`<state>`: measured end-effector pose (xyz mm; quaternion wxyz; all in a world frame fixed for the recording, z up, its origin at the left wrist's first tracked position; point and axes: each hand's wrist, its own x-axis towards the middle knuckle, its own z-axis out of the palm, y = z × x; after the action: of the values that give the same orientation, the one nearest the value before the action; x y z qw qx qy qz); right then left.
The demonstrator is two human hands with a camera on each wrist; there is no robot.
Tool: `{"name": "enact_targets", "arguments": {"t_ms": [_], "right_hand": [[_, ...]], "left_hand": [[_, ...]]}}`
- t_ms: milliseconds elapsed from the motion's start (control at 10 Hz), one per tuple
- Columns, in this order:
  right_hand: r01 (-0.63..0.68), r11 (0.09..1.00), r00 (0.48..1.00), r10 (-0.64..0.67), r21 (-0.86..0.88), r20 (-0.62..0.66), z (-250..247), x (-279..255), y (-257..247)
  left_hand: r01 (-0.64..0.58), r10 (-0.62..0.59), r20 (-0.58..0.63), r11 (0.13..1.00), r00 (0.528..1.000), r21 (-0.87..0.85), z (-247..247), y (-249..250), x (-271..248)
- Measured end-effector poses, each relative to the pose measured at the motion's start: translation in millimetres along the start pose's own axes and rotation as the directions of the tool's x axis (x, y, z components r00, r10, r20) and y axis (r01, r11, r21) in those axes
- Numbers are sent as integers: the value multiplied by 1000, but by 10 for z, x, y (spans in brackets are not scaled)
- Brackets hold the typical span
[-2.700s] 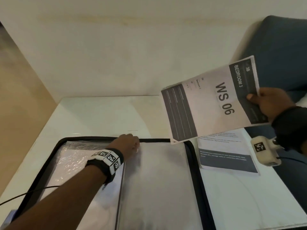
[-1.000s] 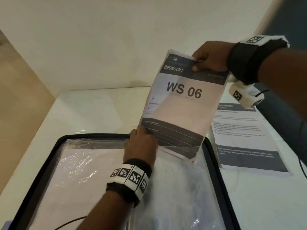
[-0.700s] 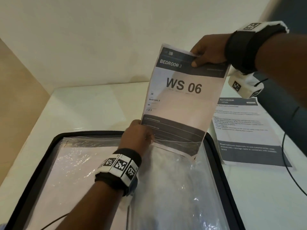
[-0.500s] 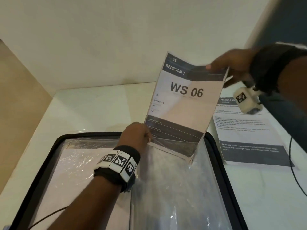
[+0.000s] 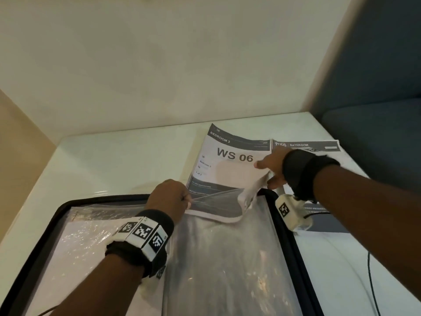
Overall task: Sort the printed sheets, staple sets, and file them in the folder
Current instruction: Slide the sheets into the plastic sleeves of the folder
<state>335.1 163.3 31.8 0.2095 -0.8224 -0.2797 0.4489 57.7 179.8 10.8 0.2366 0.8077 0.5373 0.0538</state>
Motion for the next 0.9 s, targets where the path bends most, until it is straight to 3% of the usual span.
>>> {"name": "enact_targets", "arguments": {"t_ms": [200,300,400,500,600,700,800,900], "right_hand": [[-80,985,995,69,150,76,174,-2,72],[-74,981,996,65,181,54,214,-28,45],[145,989,988,-143,29,-57,190,-53,-60],[305,952,949,-306,-24,-73,157,-185,-142],[410,911,910,-405,50,-91,129,-311,-152],[486,874,870,-486,-24,-77,114,-389,-166],[530,842,843,-536,-103,-46,128,-437,-190],[565,823,825,-564,-59,41,195,-507,-174]], "left_hand": [[-21,21,-9,1000,1000,-20,21,-59,-14],[-19,17,-25,997,1000,-74,36,-88,-28],[-18,17,-13,994,1000,-112,-3,-108,-29],[-18,19,65,1000,998,-18,-82,-136,-23],[-17,16,91,1000,996,17,-139,-194,-30],[-23,19,116,999,993,31,-151,-238,-53],[-86,81,67,994,994,71,-117,-259,-56],[-113,118,-16,977,993,179,-44,-203,-75]]}}
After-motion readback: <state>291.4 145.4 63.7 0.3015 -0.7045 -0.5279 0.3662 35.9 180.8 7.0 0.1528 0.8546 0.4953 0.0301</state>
